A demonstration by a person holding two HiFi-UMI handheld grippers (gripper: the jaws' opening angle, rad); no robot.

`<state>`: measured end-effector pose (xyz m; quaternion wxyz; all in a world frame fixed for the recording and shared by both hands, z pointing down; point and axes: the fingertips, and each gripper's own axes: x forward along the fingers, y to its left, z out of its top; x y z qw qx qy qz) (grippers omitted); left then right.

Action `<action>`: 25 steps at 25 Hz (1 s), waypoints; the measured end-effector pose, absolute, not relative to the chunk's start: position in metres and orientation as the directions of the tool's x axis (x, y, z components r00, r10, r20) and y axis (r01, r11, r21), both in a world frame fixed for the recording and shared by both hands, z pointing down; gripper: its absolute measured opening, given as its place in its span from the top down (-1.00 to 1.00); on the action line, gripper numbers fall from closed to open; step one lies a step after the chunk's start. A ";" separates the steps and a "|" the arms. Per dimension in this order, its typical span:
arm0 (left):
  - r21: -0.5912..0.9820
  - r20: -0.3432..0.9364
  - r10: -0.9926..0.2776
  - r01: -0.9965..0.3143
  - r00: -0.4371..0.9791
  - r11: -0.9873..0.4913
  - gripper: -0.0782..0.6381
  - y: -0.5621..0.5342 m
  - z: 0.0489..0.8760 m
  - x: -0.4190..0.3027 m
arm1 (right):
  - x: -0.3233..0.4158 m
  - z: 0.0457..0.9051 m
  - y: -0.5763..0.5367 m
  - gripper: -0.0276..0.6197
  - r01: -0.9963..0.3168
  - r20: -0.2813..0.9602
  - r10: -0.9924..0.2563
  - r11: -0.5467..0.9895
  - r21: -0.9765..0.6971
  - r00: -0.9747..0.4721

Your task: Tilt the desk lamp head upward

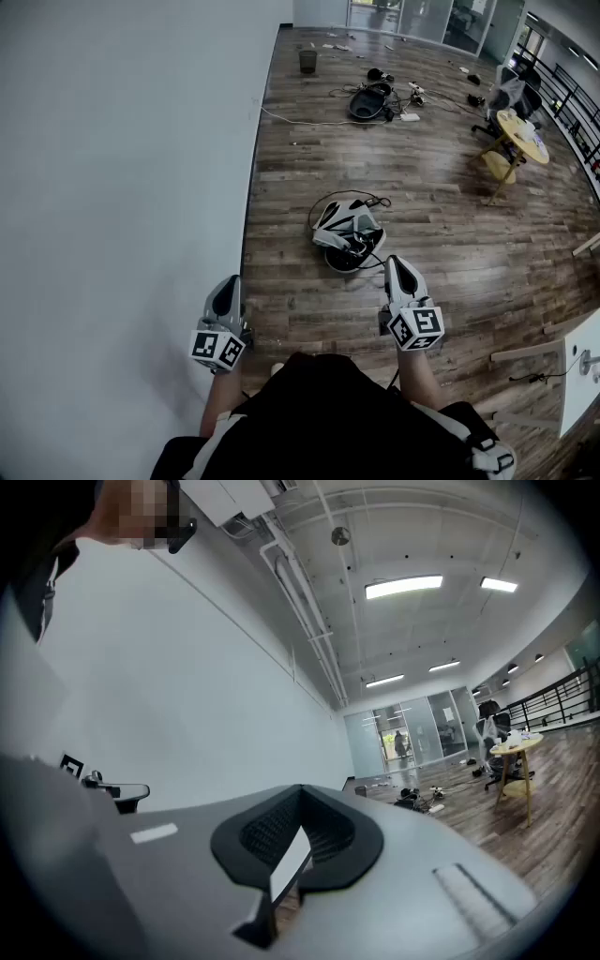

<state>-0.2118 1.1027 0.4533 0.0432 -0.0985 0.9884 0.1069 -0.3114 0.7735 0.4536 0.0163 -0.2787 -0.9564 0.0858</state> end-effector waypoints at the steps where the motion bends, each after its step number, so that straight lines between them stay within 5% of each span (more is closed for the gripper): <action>1: 0.198 -0.101 -0.191 -0.208 -0.976 0.958 0.79 1.103 0.455 -0.212 | -0.312 0.455 0.774 0.91 0.530 -0.016 0.536 0.830 -0.174 -0.844; 25: 0.177 -0.049 -0.277 -0.281 -0.960 0.943 0.78 1.061 0.460 -0.228 | -0.314 0.462 0.715 0.90 0.439 0.002 0.447 0.879 -0.187 -0.895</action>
